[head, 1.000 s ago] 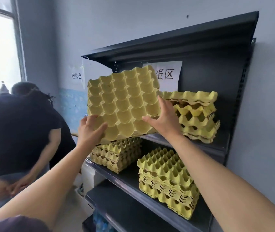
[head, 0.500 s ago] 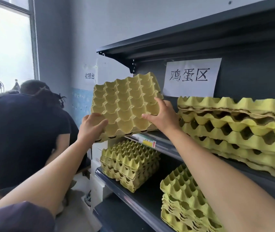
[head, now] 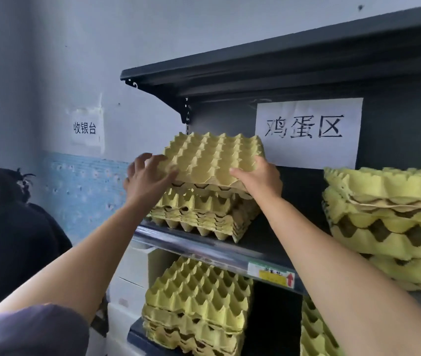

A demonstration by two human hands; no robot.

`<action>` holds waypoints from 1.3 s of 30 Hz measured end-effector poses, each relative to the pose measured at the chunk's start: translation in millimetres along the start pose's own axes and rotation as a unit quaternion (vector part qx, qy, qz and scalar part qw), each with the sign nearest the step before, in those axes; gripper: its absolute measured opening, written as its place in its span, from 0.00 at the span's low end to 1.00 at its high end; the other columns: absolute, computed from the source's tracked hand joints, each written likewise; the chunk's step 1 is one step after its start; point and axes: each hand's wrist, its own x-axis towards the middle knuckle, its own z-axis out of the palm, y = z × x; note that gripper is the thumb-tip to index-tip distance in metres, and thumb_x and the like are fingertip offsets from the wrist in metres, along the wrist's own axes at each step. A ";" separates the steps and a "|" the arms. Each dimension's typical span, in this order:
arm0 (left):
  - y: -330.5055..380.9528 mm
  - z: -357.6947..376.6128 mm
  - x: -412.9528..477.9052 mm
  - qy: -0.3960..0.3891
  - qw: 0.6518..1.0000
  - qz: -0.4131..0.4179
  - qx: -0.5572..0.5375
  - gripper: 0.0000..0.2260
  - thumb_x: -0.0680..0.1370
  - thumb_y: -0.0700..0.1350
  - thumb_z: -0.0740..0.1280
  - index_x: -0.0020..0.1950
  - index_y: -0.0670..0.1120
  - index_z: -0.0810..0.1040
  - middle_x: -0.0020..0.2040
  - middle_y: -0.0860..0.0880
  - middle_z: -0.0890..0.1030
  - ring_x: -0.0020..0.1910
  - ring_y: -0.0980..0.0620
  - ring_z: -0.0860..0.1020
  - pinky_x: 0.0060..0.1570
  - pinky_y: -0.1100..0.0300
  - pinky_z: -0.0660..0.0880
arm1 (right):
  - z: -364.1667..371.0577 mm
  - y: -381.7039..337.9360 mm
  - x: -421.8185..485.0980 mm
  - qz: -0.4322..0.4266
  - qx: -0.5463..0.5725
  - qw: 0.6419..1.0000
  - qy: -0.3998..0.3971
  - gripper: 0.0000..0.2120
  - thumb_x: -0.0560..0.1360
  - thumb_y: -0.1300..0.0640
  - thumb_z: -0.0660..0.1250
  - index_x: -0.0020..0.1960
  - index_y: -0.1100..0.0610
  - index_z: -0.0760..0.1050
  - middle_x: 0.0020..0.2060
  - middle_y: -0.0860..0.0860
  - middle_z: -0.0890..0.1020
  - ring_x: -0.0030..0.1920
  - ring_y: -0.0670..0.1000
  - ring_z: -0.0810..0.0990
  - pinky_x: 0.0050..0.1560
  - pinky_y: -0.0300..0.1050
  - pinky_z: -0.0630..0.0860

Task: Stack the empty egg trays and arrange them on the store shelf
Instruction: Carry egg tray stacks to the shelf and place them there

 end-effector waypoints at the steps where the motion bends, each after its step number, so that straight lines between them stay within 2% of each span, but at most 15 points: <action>1: -3.3 6.2 3.3 -0.016 1.000 0.019 0.016 0.33 0.64 0.71 0.56 0.64 0.57 0.71 0.70 0.50 0.63 0.70 0.46 0.58 0.67 0.43 0.60 | 7.7 -4.0 6.0 0.012 -0.005 1.000 0.006 0.36 0.69 0.37 0.70 0.72 0.51 0.65 0.66 0.54 0.72 0.62 0.56 0.75 0.51 0.47 0.71; 4: -22.6 23.7 13.8 -0.029 0.998 0.038 0.037 0.35 0.62 0.73 0.58 0.64 0.57 0.71 0.72 0.50 0.59 0.72 0.45 0.53 0.69 0.42 0.55 | 24.9 -14.2 19.6 0.039 -0.029 0.999 0.007 0.32 0.68 0.37 0.70 0.67 0.50 0.70 0.63 0.53 0.74 0.57 0.55 0.77 0.44 0.43 0.70; 6: -36.3 32.0 22.7 -0.013 0.998 0.040 0.049 0.32 0.65 0.71 0.63 0.64 0.57 0.71 0.73 0.48 0.57 0.74 0.44 0.51 0.70 0.42 0.52 | 37.0 -19.2 26.6 0.037 -0.051 0.998 0.011 0.23 0.68 0.37 0.69 0.54 0.51 0.77 0.58 0.54 0.77 0.50 0.54 0.79 0.37 0.40 0.67; 8: -46.9 39.8 32.9 0.000 0.998 0.042 0.038 0.29 0.68 0.68 0.66 0.64 0.56 0.71 0.73 0.46 0.57 0.74 0.43 0.50 0.70 0.42 0.51 | 48.1 -22.6 31.9 0.036 -0.068 0.997 0.027 0.20 0.67 0.36 0.68 0.41 0.54 0.77 0.51 0.56 0.80 0.41 0.52 0.78 0.29 0.39 0.62; 13: -64.4 53.4 49.9 -0.022 0.999 0.046 -0.001 0.24 0.73 0.59 0.68 0.65 0.51 0.72 0.73 0.42 0.57 0.74 0.40 0.49 0.72 0.43 0.52 | 65.5 -28.1 41.2 0.061 -0.099 0.993 0.011 0.19 0.69 0.37 0.68 0.41 0.54 0.73 0.49 0.55 0.78 0.41 0.53 0.77 0.27 0.39 0.60; 15: -73.9 57.9 48.7 -0.053 0.998 0.030 0.008 0.22 0.74 0.58 0.67 0.65 0.50 0.73 0.73 0.42 0.59 0.74 0.40 0.50 0.71 0.44 0.54 | 71.0 -24.2 41.8 0.065 -0.121 0.990 -0.036 0.15 0.70 0.43 0.67 0.36 0.52 0.67 0.45 0.53 0.77 0.36 0.51 0.74 0.27 0.39 0.61; 17: -82.4 62.6 45.5 -0.072 0.997 0.025 0.032 0.21 0.75 0.58 0.66 0.64 0.49 0.74 0.72 0.42 0.62 0.73 0.41 0.52 0.71 0.46 0.54 | 73.8 -16.8 39.3 0.075 -0.139 0.985 -0.066 0.11 0.71 0.49 0.65 0.36 0.52 0.67 0.40 0.52 0.76 0.34 0.50 0.73 0.28 0.39 0.63; 20: -85.8 66.7 43.6 -0.078 0.995 0.038 0.045 0.20 0.76 0.58 0.64 0.64 0.49 0.74 0.71 0.42 0.65 0.74 0.42 0.51 0.72 0.46 0.53 | 73.0 -7.0 33.8 0.057 -0.143 0.986 -0.067 0.17 0.73 0.46 0.64 0.33 0.50 0.61 0.32 0.48 0.70 0.32 0.51 0.71 0.28 0.41 0.61; 22: -83.5 66.6 43.0 -0.081 0.995 0.034 0.043 0.20 0.76 0.58 0.64 0.64 0.50 0.74 0.72 0.43 0.64 0.74 0.41 0.50 0.71 0.44 0.54 | 72.3 -5.3 32.7 0.051 -0.142 0.987 -0.058 0.19 0.73 0.44 0.64 0.33 0.50 0.59 0.35 0.48 0.70 0.36 0.52 0.71 0.29 0.42 0.61; 24: -82.1 65.9 41.3 -0.084 0.995 0.029 0.051 0.20 0.76 0.59 0.64 0.64 0.52 0.73 0.73 0.44 0.62 0.75 0.42 0.49 0.71 0.41 0.51 | 71.9 -6.7 33.0 0.054 -0.151 0.985 -0.061 0.14 0.72 0.43 0.64 0.36 0.49 0.64 0.40 0.49 0.73 0.39 0.53 0.73 0.31 0.41 0.63; 25: -82.1 65.6 40.2 -0.085 0.994 0.030 0.057 0.20 0.76 0.59 0.63 0.65 0.52 0.73 0.73 0.44 0.61 0.75 0.42 0.48 0.71 0.40 0.48 | 71.7 -7.3 33.4 0.055 -0.158 0.984 -0.065 0.11 0.72 0.43 0.64 0.41 0.50 0.68 0.43 0.49 0.75 0.42 0.53 0.76 0.34 0.42 0.67; 27: -82.3 64.6 38.4 -0.081 0.994 0.038 0.068 0.20 0.76 0.60 0.62 0.65 0.53 0.72 0.74 0.45 0.60 0.76 0.43 0.47 0.72 0.41 0.43 | 70.7 -7.8 32.8 0.056 -0.174 0.981 -0.061 0.16 0.71 0.42 0.63 0.53 0.50 0.72 0.50 0.50 0.77 0.51 0.55 0.78 0.46 0.48 0.74; 30: -76.8 62.4 37.4 -0.061 0.994 0.065 0.061 0.20 0.76 0.59 0.62 0.65 0.52 0.73 0.72 0.45 0.63 0.75 0.44 0.52 0.72 0.44 0.46 | 66.9 -9.1 29.4 0.033 -0.196 0.980 -0.012 0.20 0.74 0.41 0.62 0.62 0.49 0.72 0.60 0.52 0.74 0.60 0.58 0.74 0.58 0.57 0.73; 36: -46.9 58.3 32.7 -0.025 0.992 0.116 0.048 0.14 0.78 0.52 0.63 0.63 0.50 0.74 0.67 0.48 0.70 0.69 0.44 0.60 0.66 0.49 0.54 | 60.2 -9.5 21.2 -0.087 -0.220 0.970 0.049 0.16 0.78 0.45 0.60 0.62 0.50 0.73 0.61 0.52 0.73 0.58 0.56 0.74 0.54 0.51 0.75; 39: -29.0 56.4 25.6 -0.026 0.984 0.157 0.074 0.14 0.79 0.50 0.62 0.63 0.50 0.74 0.64 0.48 0.73 0.66 0.44 0.65 0.63 0.50 0.57 | 48.0 -9.5 11.6 -0.130 -0.250 0.957 0.061 0.16 0.78 0.47 0.60 0.63 0.51 0.73 0.61 0.52 0.74 0.59 0.57 0.73 0.52 0.48 0.72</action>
